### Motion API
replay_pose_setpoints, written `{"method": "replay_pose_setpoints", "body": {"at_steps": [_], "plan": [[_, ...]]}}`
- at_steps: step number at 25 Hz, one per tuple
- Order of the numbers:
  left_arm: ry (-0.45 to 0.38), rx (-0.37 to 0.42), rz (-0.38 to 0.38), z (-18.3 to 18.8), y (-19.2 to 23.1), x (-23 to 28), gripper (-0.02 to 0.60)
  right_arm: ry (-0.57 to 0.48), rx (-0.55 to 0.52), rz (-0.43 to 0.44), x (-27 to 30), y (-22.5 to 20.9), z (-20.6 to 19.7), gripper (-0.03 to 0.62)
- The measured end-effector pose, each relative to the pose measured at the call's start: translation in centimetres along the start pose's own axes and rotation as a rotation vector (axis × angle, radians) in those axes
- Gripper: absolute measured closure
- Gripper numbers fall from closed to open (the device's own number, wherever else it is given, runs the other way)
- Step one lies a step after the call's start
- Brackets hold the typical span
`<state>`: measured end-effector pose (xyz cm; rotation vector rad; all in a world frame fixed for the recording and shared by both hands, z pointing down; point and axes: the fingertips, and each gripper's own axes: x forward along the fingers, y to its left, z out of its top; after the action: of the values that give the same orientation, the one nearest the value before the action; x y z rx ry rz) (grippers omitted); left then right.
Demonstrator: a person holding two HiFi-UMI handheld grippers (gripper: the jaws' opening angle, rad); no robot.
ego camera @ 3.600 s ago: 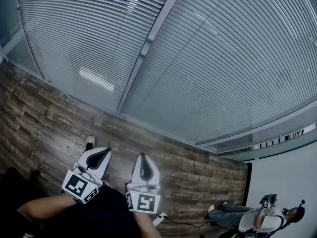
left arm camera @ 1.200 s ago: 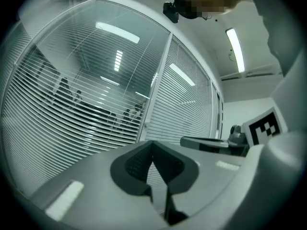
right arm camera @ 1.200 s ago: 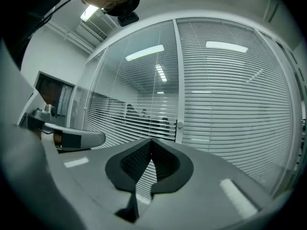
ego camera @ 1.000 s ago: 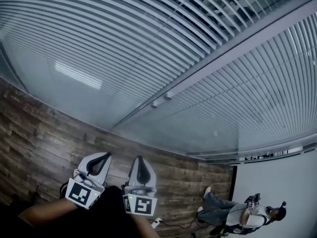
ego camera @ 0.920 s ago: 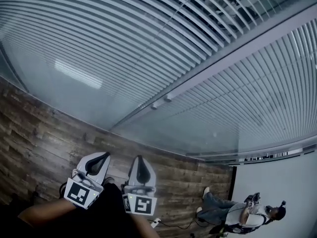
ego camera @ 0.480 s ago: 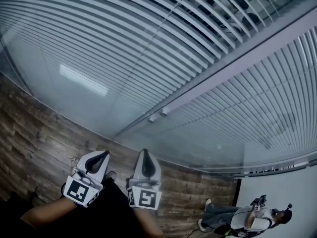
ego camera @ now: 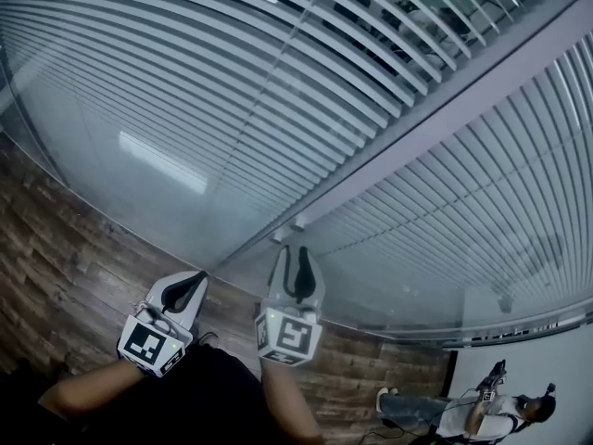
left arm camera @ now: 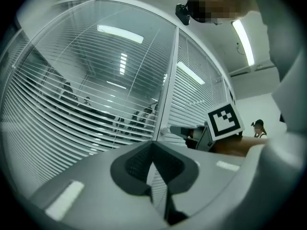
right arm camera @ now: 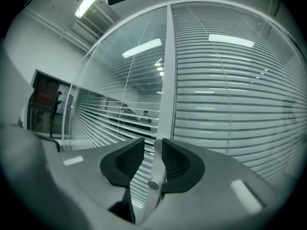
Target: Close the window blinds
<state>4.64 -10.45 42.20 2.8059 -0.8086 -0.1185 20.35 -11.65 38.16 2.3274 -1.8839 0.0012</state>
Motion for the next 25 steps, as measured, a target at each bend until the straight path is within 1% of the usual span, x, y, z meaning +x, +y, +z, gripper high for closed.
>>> {"method": "replay_pose_setpoints", "body": {"at_steps": [3, 5, 6, 9, 11, 13, 15, 16, 18, 19, 20, 23, 25], "plan": [[0.007, -0.018, 0.019, -0.3, 0.5, -0.1, 0.580, 0.020, 0.015, 0.000, 1.1, 0.0, -0.2, 0.478], [0.013, -0.024, 0.031, -0.3, 0.7, -0.1, 0.580, 0.032, -0.003, -0.012, 2.0, -0.3, -0.4, 0.467], [0.015, -0.026, 0.034, -0.4, 0.8, 0.0, 0.580, 0.034, -0.029, -0.027, 2.4, -0.6, -0.4, 0.463], [0.019, -0.028, 0.044, -0.5, 1.0, 0.3, 0.580, 0.030, -0.159, -0.065, 3.5, -0.8, -0.1, 0.430], [0.020, -0.030, 0.056, -0.7, 1.3, 0.2, 0.580, 0.038, -0.200, -0.064, 4.3, -0.6, -0.3, 0.431], [0.019, -0.033, 0.067, -0.9, 1.5, 0.0, 0.580, 0.050, -0.203, -0.066, 4.9, -0.8, -0.7, 0.435], [0.020, -0.037, 0.073, -0.9, 1.5, -0.2, 0.580, 0.048, -0.206, -0.074, 4.9, -1.2, -0.9, 0.474], [0.020, -0.037, 0.074, -0.9, 1.5, -0.3, 0.580, 0.042, -0.215, -0.074, 4.8, -1.4, -0.9, 0.468], [0.020, -0.036, 0.074, -0.9, 1.4, -0.4, 0.580, 0.043, -0.271, -0.063, 4.7, -1.5, -0.8, 0.471], [0.021, -0.035, 0.074, -0.9, 1.3, -0.5, 0.580, 0.054, -0.329, -0.056, 4.6, -1.4, -0.8, 0.471], [0.022, -0.035, 0.074, -0.9, 1.3, -0.6, 0.580, 0.069, -0.411, -0.049, 4.6, -1.2, -0.9, 0.472], [0.027, -0.033, 0.064, -1.1, 0.9, -0.7, 0.580, 0.127, -0.739, -0.010, 4.7, -0.4, -1.3, 0.474], [0.031, -0.029, 0.049, -1.2, 0.4, -0.6, 0.580, 0.172, -0.914, 0.038, 4.7, -0.2, -1.4, 0.481]]}}
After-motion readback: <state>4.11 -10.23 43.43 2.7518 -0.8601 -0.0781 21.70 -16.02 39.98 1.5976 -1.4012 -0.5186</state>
